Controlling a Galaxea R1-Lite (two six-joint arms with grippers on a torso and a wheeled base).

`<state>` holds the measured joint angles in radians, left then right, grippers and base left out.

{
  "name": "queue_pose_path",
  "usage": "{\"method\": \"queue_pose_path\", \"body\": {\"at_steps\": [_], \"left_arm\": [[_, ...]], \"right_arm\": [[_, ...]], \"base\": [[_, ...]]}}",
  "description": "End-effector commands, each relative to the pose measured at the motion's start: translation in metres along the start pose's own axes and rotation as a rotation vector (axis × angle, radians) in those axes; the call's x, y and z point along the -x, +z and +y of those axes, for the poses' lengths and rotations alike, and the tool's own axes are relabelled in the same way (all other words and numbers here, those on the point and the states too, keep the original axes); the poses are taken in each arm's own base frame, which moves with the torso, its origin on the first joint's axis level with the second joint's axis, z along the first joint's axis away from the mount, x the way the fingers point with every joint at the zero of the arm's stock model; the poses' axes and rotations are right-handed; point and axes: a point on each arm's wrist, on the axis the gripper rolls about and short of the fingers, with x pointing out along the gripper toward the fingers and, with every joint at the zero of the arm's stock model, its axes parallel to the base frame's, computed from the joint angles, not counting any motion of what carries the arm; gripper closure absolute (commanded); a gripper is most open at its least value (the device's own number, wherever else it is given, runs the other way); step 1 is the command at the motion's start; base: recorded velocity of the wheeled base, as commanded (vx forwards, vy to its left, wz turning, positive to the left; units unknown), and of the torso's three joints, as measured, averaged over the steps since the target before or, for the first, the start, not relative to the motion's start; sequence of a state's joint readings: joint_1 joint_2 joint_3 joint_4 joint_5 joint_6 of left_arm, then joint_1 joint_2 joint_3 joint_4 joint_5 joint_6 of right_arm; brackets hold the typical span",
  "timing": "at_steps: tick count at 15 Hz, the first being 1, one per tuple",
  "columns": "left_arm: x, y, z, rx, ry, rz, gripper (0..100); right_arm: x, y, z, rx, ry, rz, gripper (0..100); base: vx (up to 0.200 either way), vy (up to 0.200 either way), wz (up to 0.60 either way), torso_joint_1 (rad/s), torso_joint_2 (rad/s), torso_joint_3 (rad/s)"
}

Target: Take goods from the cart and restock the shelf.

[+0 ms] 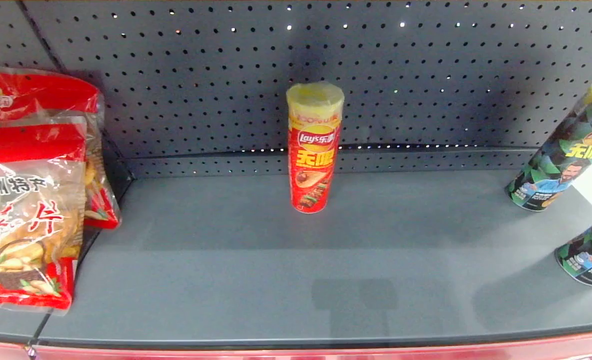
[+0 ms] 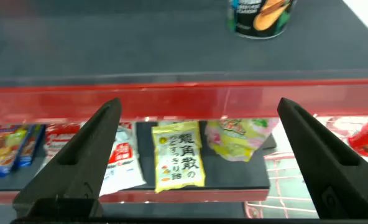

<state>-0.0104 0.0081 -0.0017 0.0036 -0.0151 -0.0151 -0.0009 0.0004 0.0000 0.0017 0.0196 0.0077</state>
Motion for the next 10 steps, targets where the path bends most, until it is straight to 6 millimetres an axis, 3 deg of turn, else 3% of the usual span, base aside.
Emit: {"method": "queue_pose_path", "body": {"at_steps": [1, 10], "left_arm": [[0.0, 0.0, 0.0, 0.0, 0.001, -0.001, 0], [0.0, 0.0, 0.0, 0.0, 0.001, -0.001, 0]], "right_arm": [[-0.0001, 0.0, 0.0, 0.0, 0.0, 0.001, 0], [-0.0001, 0.0, 0.0, 0.002, 0.0, 0.001, 0]], "base": [[0.0, -0.2, 0.0, 0.022, 0.01, 0.002], [0.0, -0.2, 0.0, 0.004, 0.0, 0.003]]}}
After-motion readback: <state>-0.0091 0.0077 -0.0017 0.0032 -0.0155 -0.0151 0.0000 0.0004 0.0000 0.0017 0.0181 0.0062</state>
